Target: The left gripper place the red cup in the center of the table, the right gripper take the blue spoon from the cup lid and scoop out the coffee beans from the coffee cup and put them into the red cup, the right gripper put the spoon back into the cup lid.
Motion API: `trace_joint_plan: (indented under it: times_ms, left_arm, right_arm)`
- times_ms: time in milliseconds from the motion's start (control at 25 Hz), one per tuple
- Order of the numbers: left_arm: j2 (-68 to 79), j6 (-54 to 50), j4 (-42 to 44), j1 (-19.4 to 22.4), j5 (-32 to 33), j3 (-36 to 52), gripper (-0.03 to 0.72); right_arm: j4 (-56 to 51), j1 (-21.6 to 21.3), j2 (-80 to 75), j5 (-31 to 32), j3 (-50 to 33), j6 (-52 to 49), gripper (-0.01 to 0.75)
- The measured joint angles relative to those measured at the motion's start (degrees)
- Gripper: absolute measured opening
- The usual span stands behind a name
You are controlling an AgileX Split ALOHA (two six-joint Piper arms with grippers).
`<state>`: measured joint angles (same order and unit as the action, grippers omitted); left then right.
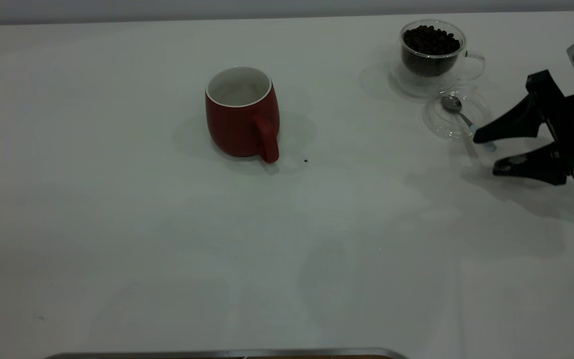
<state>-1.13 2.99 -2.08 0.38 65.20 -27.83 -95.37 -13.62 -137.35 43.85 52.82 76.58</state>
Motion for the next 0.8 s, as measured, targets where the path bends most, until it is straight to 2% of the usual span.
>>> trace_joint_plan:
  times_ms: [200,400,600,800]
  left_arm:
    - [0.0,0.0,0.0,0.0,0.0,0.0,0.451]
    - [0.0,-0.1,0.0,0.0,0.0,0.0,0.451]
    - [0.0,-0.1,0.0,0.0,0.0,0.0,0.451]
    - [0.0,-0.1,0.0,0.0,0.0,0.0,0.451]
  right_arm:
    - [10.3,0.0,6.5,-5.7,0.0,-7.2,0.553]
    - [26.4,0.0,20.3,-6.1,0.0,-19.7,0.553]
    - [39.6,0.0,40.3,-4.2,-0.1,-28.6,0.553]
    - [46.7,0.0,61.4,1.1,-0.6,-31.6,0.553]
